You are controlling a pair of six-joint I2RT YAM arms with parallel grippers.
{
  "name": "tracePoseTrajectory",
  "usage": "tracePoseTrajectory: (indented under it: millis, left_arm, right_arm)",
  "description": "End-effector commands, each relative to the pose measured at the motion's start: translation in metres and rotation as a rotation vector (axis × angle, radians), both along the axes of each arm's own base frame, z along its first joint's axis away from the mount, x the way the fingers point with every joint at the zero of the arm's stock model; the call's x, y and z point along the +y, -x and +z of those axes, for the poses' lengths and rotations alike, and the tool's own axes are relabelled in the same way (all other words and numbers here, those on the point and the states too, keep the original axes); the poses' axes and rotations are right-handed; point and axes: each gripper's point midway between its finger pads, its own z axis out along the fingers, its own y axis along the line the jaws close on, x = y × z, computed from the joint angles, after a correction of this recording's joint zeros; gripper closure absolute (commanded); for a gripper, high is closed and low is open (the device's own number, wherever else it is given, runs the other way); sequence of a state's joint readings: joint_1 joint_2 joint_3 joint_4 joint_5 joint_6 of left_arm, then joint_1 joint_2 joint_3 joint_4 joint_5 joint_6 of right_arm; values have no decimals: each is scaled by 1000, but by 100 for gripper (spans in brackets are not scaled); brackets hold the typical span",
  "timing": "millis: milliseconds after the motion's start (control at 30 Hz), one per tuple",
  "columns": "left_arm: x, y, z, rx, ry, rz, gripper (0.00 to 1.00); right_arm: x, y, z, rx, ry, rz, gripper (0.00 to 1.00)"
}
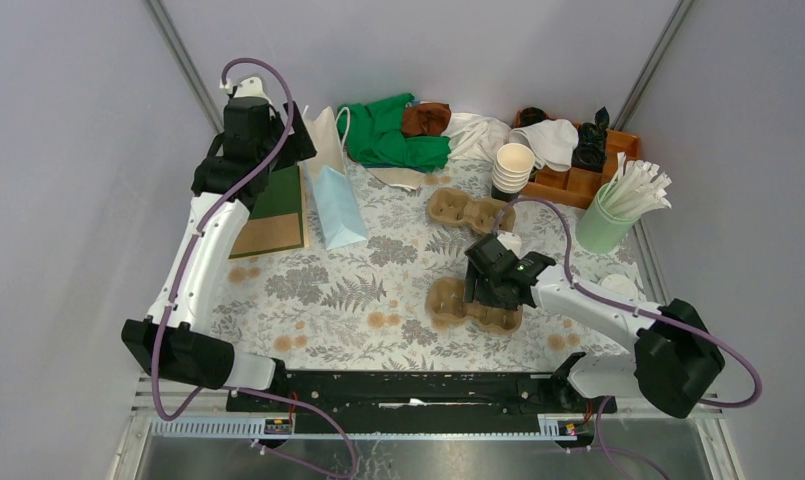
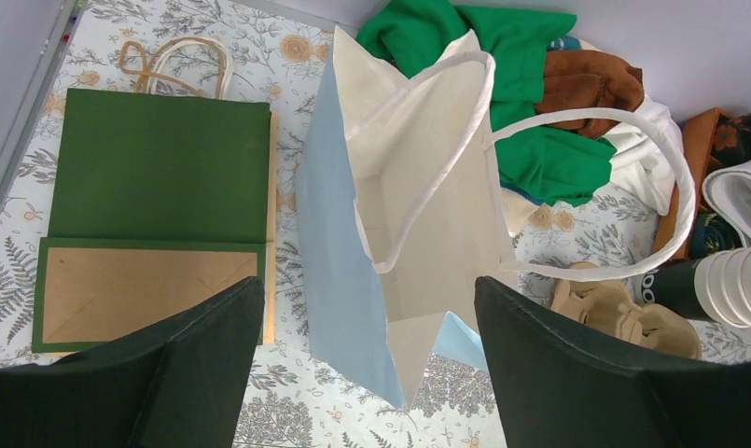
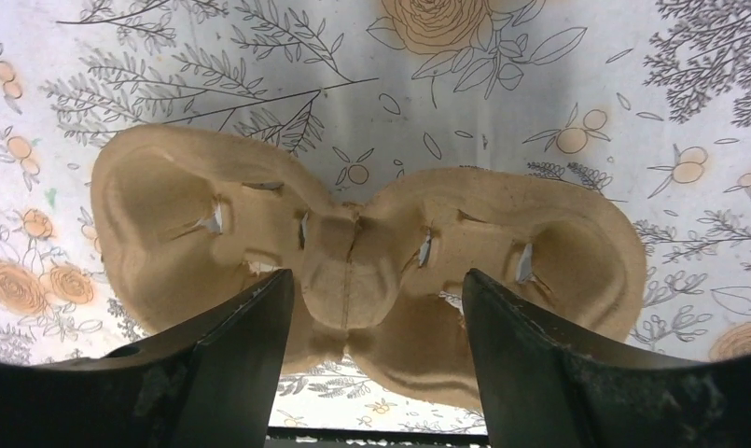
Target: Pack the takeout coffee
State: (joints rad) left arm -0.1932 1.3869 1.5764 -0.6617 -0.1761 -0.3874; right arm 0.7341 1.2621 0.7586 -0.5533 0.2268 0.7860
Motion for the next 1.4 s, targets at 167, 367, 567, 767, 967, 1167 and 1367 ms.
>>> tracePoseTrajectory:
  millis: [167, 367, 567, 767, 967, 1167, 1367]
  left_arm:
    - [2, -9, 5, -33, -2, -16, 13]
    - [3, -11, 2, -27, -1, -17, 13]
    - [3, -14, -5, -7, -4, -21, 13]
    - [8, -12, -11, 12, -24, -2, 13]
    - [11, -14, -18, 32, -36, 8, 12]
    - [7, -23, -33, 69, -29, 0, 16]
    - [1, -30, -47, 110, -16, -19, 29]
  right_arm:
    - [13, -2, -20, 7, -55, -103, 32]
    - [14, 0, -32, 30, -43, -101, 39]
    - [14, -4, -25, 20, -25, -71, 51]
    - [13, -15, 17, -110, -48, 21, 53]
    - [12, -26, 60, -248, -76, 79, 53]
    - [24, -35, 103, -368, -125, 198, 55]
    - [35, -44, 184, -576, -206, 297, 56]
